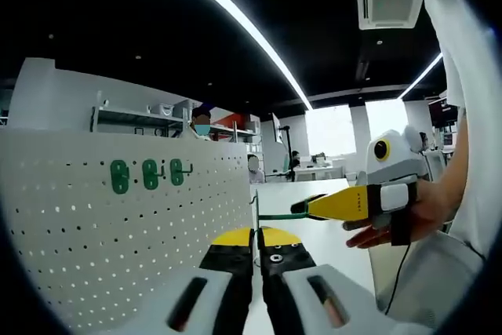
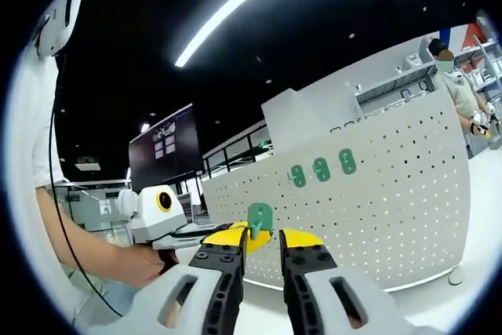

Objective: Insert the hook assembly into the mounting plate slot until the hook locks in place.

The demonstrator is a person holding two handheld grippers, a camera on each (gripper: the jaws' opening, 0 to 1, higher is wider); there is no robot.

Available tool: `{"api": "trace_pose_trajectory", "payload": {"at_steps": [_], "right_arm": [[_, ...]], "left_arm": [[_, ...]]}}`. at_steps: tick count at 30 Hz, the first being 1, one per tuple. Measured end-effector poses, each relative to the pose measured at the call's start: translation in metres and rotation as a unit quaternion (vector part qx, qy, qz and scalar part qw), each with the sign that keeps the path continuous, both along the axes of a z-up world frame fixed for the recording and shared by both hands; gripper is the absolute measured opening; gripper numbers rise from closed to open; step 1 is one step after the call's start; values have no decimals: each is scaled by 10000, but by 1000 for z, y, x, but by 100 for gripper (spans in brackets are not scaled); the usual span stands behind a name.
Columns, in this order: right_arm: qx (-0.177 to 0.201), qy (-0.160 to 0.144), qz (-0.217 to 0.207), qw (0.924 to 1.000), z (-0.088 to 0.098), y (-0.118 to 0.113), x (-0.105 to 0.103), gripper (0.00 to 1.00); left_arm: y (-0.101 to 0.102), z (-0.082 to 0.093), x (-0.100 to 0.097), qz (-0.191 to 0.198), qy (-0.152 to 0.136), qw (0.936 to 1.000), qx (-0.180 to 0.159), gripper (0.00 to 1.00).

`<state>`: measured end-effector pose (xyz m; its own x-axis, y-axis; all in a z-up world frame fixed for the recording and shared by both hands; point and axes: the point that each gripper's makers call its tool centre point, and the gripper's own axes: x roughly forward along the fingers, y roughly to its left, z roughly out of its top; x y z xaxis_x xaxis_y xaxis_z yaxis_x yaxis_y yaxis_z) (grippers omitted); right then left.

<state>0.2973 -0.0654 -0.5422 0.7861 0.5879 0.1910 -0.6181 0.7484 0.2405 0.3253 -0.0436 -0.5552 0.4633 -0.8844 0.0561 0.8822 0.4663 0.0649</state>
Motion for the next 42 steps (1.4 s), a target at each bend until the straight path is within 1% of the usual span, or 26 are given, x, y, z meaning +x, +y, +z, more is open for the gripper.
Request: {"api": "trace_pose_trajectory", "payload": {"at_steps": [3,5,10,12,13,15,21,23,24,26,29,31,34,35,37,39,42], "right_arm": [[39,5,-35,10000,1,4,5,14],[164,61,-33,9998,1,5,8,14],[98,22,-13,9999,3,14,12,12],[136,31,-13,9999,4,14,14,11],[163,32,-3,9999,4,15,15,11],[100,-2,-23,9999,6,16,16,9],[129,7,12,9999,7,20,20,7],[75,-11,2,10000,7,23,22,6],[74,1,1,10000,7,23,23,5],[7,-64,-32,10000,8,26,23,4],[-93,-88,-80,9999,8,25,25,3],[-132,-50,-81,9999,6,25,25,3],[-223,-5,-177,9996,6,26,25,2],[-289,-61,-237,9993,7,26,25,2],[-267,-82,-252,9993,8,26,25,2],[-227,-37,-245,9994,9,25,26,2],[-213,-8,-262,9994,11,24,26,2]], "left_arm": [[-1,1,-1,-17,-37,10000,20,1],[1,1,0,13,-31,10000,14,1],[3,3,1,39,-34,10000,-17,1],[3,3,2,55,-40,10000,-12,1],[3,4,2,69,-11,10000,-61,1],[3,5,2,87,-35,9999,-52,1],[4,4,3,160,-68,9998,-55,1],[3,5,2,164,-54,9998,-82,1],[3,5,2,182,-99,9998,-53,1],[2,6,2,192,-88,9998,-72,1],[3,6,2,258,-82,9996,-75,1],[3,6,2,310,-87,9995,-67,1],[3,6,2,411,-115,9991,-17,1],[2,7,1,440,-126,9989,-18,1],[3,9,2,495,-111,9987,-63,1],[3,10,2,550,-123,9984,-45,1],[4,11,2,580,-77,9982,-114,1]]}}
